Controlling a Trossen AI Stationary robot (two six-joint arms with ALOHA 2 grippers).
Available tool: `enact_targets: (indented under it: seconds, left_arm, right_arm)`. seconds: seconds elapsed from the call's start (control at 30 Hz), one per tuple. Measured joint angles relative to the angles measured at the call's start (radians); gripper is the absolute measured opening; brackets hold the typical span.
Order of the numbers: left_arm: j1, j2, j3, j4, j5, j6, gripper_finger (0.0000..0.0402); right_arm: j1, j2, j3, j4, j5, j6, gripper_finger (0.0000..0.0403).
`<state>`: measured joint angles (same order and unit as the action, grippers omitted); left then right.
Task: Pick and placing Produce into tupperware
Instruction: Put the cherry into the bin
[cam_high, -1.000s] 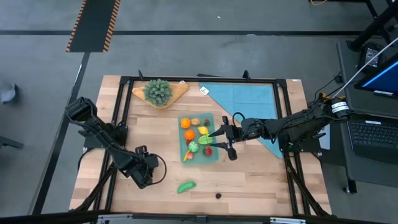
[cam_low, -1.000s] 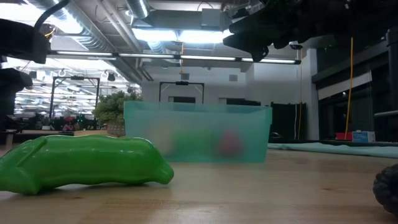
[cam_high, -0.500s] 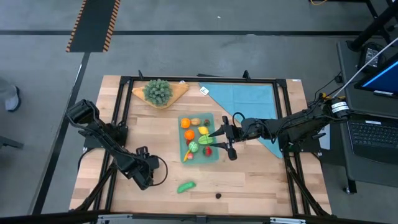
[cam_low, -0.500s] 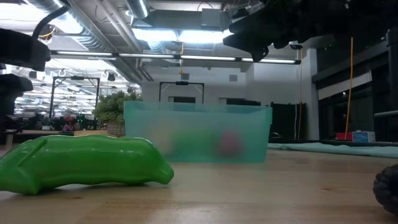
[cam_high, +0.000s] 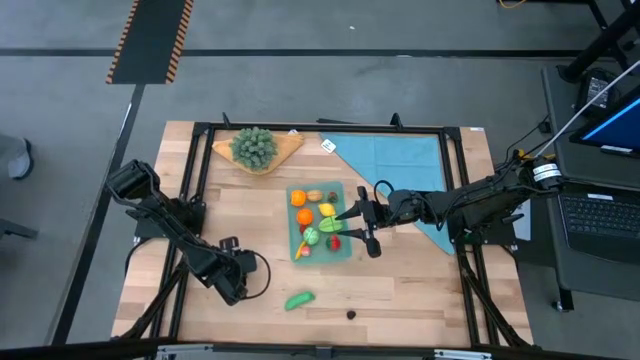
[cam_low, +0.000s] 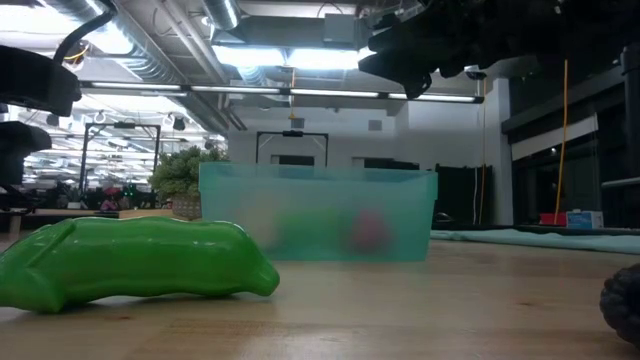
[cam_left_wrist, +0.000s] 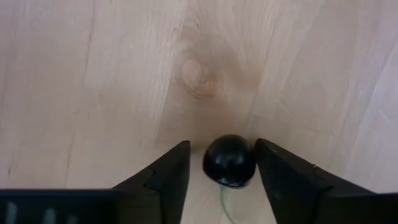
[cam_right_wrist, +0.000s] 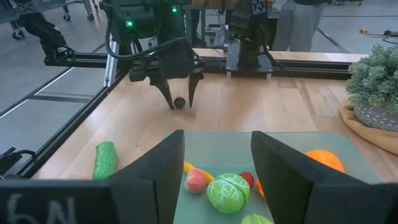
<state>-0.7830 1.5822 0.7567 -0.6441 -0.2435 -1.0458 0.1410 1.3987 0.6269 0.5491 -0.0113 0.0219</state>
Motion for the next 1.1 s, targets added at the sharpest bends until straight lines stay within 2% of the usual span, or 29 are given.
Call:
enact_targets:
  seconds: [0.47, 0.73, 0.97, 1.1]
  left_arm:
    - [0.000, 0.001, -0.001, 0.007, 0.018, -0.019, 0.0109]
    - [-0.001, 0.001, -0.001, 0.007, 0.019, -0.026, 0.0121]
    - [0.027, -0.067, -0.009, -0.023, 0.051, -0.015, 0.0105]
    - [0.048, -0.132, -0.006, -0.048, -0.007, 0.002, 0.0105]
  right_arm:
    - [0.000, 0.000, 0.000, 0.000, 0.000, 0.002, 0.0188]
    - [0.000, 0.000, 0.000, 0.000, 0.000, 0.002, 0.0188]
    - [0.000, 0.000, 0.000, 0.000, 0.000, 0.003, 0.0188]
    - [0.000, -0.015, 0.000, -0.018, -0.001, -0.003, 0.0188]
